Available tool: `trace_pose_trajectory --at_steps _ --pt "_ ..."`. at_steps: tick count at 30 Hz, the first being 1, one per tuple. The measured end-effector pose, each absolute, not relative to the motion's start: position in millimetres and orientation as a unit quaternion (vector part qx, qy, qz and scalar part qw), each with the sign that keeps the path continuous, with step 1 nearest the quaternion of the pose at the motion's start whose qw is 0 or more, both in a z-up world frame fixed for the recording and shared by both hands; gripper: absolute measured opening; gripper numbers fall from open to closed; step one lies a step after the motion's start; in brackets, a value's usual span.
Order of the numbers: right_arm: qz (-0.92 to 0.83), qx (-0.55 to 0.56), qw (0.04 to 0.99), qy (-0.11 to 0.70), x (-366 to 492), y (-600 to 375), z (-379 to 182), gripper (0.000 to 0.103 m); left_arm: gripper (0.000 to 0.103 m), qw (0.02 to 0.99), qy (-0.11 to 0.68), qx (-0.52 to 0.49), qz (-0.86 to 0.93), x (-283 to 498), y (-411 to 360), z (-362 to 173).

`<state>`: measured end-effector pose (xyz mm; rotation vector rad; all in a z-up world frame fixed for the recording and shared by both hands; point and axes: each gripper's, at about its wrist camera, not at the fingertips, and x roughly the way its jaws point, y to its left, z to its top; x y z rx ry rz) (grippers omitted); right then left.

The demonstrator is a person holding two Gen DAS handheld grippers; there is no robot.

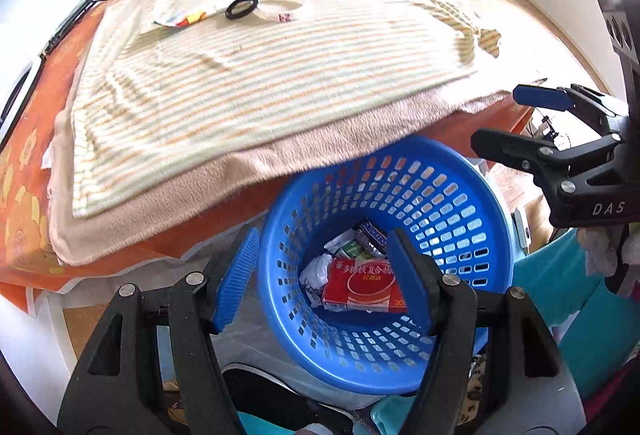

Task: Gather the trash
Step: 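Move both tools back over the bed toward the white strip and blue tube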

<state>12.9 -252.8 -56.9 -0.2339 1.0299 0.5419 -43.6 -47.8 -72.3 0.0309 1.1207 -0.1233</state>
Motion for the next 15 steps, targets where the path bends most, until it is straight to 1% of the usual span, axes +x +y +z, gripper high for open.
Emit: trace_pose_trajectory --at_steps 9,15 --pt "0.255 -0.096 0.858 0.434 44.2 -254.5 -19.6 0.099 0.068 0.878 0.477 0.031 -0.037 6.2 -20.5 -21.8" --pt "0.241 -0.074 0.867 0.431 82.3 -260.9 -3.4 0.099 0.068 0.886 0.462 0.028 -0.032 52.5 -2.3 -5.7"
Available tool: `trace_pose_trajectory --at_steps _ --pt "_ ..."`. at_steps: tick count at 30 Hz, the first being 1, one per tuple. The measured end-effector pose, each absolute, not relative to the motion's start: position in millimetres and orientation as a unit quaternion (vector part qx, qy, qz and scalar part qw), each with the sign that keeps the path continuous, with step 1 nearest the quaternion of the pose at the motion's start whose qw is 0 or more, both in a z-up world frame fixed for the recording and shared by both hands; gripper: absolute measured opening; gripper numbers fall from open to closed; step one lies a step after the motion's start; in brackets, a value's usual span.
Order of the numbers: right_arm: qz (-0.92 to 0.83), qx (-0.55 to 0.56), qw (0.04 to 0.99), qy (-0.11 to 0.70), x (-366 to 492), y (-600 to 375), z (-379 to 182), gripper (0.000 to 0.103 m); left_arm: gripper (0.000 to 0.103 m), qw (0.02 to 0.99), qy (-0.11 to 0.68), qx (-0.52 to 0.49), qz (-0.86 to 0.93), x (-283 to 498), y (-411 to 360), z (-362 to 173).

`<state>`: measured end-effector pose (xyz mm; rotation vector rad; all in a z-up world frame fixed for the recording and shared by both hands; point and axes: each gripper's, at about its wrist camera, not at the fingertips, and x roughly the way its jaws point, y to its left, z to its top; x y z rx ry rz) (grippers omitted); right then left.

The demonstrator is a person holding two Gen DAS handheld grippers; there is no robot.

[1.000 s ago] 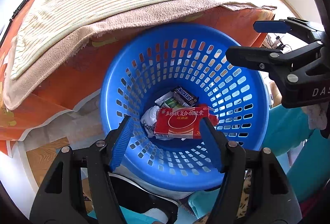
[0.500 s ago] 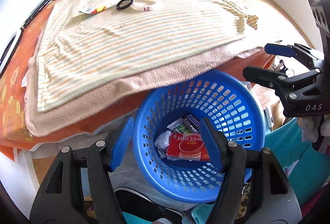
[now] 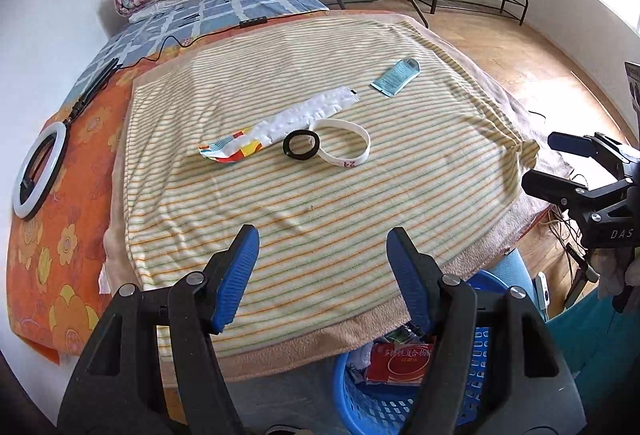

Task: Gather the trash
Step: 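Move both tools back over the bed toward the white strip and blue tube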

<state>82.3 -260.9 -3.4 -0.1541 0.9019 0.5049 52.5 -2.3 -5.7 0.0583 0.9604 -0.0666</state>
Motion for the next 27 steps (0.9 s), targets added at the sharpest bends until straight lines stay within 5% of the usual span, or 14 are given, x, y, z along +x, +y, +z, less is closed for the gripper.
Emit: trace_pose_trajectory --at_steps 27 --pt "0.189 0.025 0.835 0.516 260.6 -264.4 -36.0 0.096 0.068 0.821 0.545 0.138 -0.102 256.1 -37.4 -77.0"
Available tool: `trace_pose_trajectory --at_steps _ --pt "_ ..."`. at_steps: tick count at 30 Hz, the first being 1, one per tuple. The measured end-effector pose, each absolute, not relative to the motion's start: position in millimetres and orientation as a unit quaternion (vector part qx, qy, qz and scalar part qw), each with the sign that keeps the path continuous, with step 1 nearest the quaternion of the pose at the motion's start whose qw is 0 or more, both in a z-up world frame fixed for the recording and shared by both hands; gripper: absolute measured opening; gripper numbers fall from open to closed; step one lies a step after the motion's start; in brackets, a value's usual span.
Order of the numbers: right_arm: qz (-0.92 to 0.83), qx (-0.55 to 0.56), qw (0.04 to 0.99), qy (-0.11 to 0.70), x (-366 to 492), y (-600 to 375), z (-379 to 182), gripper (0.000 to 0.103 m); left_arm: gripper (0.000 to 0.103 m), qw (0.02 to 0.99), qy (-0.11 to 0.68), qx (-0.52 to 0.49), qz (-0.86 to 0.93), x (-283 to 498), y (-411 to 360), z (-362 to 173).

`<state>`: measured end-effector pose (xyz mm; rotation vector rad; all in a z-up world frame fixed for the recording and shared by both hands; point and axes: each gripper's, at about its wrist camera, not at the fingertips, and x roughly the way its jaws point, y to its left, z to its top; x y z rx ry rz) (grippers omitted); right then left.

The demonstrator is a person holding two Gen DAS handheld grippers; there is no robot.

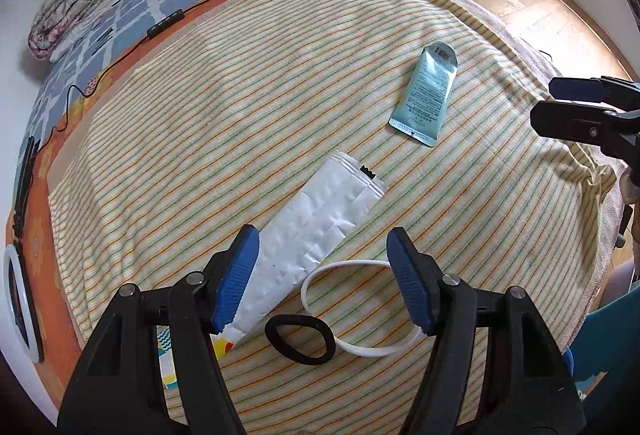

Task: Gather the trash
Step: 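Move both tools back over the bed toward the white strip and blue tube, then grasp the white plastic strip with the left tool while the right tool grasps the blue tube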

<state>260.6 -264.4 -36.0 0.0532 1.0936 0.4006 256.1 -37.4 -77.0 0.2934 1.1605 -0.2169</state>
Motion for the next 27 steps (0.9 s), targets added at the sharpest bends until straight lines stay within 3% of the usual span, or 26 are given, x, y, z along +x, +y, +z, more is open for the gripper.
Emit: trace_pose_trajectory --at_steps 8,13,19,27 --pt "0.186 0.055 0.822 0.536 298.9 -254.3 -53.5 0.088 0.067 0.821 0.555 0.119 -0.062 285.6 -10.3 -88.7" --pt "0.177 0.082 0.805 0.56 323.7 -248.0 -72.6 0.081 0.044 0.831 0.549 0.085 -0.035 294.2 25.3 -83.7" --pt "0.153 0.08 0.81 0.56 347.0 -233.9 -83.2 0.077 0.034 0.837 0.544 0.063 -0.009 289.1 63.1 -82.0" --pt "0.151 -0.006 0.837 0.526 349.6 -185.7 -84.1 0.075 0.03 0.839 0.54 0.064 0.001 272.4 77.8 -82.0"
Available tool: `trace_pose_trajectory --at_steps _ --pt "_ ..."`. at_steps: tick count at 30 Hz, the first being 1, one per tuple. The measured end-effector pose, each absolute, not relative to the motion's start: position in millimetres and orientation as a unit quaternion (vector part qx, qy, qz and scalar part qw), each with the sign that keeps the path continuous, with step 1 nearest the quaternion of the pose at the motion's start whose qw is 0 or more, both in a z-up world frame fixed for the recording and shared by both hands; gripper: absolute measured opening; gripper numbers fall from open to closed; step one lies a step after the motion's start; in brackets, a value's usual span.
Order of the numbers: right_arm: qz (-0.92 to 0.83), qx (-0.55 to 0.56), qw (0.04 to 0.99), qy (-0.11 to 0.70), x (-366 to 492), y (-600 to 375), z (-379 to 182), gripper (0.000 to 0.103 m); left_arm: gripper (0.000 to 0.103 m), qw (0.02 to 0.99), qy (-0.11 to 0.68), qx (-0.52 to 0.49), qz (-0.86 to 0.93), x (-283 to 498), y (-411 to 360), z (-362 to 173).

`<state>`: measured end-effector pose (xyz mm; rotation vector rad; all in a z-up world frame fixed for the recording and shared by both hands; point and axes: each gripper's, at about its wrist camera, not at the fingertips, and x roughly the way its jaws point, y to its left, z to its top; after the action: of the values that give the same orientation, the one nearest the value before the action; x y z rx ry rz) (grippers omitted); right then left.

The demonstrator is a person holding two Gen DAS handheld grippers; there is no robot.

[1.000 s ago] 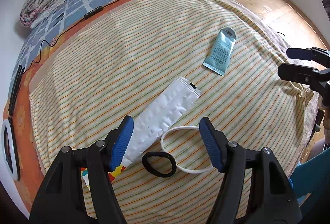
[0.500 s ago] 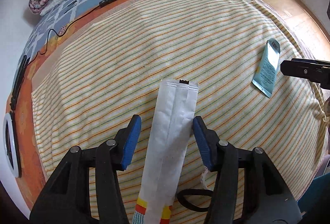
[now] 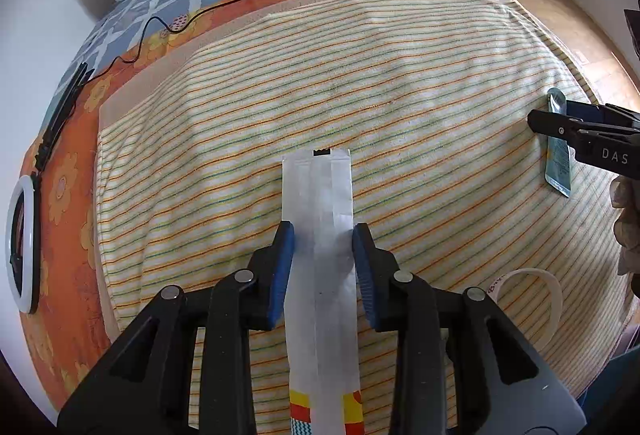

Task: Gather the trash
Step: 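Grasp the white plastic strip with the left tool while the right tool grasps the blue tube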

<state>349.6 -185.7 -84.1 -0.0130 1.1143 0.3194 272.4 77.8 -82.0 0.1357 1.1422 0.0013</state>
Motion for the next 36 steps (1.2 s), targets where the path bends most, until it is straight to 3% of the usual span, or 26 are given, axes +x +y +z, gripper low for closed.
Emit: trace_pose_trajectory --at_steps 2,5,6,7,9,12,13,14,17,19,21,22,25,36 --pt "0.16 -0.046 0.842 0.513 343.2 -169.7 -84.3 0.071 0.03 0.839 0.54 0.067 0.001 269.7 78.1 -81.9" --pt "0.178 -0.084 0.846 0.495 333.8 -155.8 -81.7 0.055 0.032 0.837 0.544 0.062 0.0 265.5 80.1 -80.7" --pt "0.185 -0.087 0.847 0.492 331.2 -155.7 -80.1 0.048 0.043 0.835 0.546 0.06 0.004 264.2 81.4 -80.4" --pt "0.19 -0.084 0.846 0.491 330.6 -156.8 -79.1 0.045 0.061 0.838 0.542 0.061 0.013 261.3 81.9 -78.6" --pt "0.196 -0.065 0.844 0.495 329.3 -164.7 -79.6 0.044 0.071 0.848 0.527 0.063 0.014 252.2 82.7 -73.6" --pt "0.194 -0.022 0.835 0.515 332.7 -177.6 -80.5 0.046 0.071 0.846 0.529 0.063 0.014 244.5 87.5 -75.8" --pt "0.193 -0.011 0.832 0.52 333.4 -180.7 -80.1 0.052 0.071 0.844 0.533 0.063 0.018 242.8 90.2 -79.1" --pt "0.195 -0.003 0.831 0.521 332.1 -183.0 -80.0 0.055 0.07 0.841 0.537 0.061 0.021 241.5 92.8 -82.7" --pt "0.192 -0.022 0.834 0.517 325.9 -177.7 -81.9 0.059 0.054 0.836 0.547 0.035 0.02 238.5 102.1 -91.4" --pt "0.19 -0.065 0.839 0.506 318.9 -166.9 -83.4 0.058 0.035 0.84 0.543 0.013 0.019 235.7 106.2 -90.0" --pt "0.192 -0.096 0.842 0.495 312.2 -160.1 -82.1 0.049 0.03 0.841 0.54 0.009 0.025 233.6 106.8 -87.5" --pt "0.193 -0.1 0.843 0.493 310.0 -158.7 -81.1 0.045 0.022 0.842 0.538 0.01 0.027 231.9 106.3 -86.2" --pt "0.198 -0.105 0.842 0.49 305.1 -159.5 -77.7 0.039 0.019 0.845 0.533 0.015 0.03 224.4 103.1 -80.8" --pt "0.207 -0.063 0.858 0.466 285.0 -187.2 -40.5 0.038 0.018 0.864 0.503 0.003 0.025 184.7 95.9 -42.7"
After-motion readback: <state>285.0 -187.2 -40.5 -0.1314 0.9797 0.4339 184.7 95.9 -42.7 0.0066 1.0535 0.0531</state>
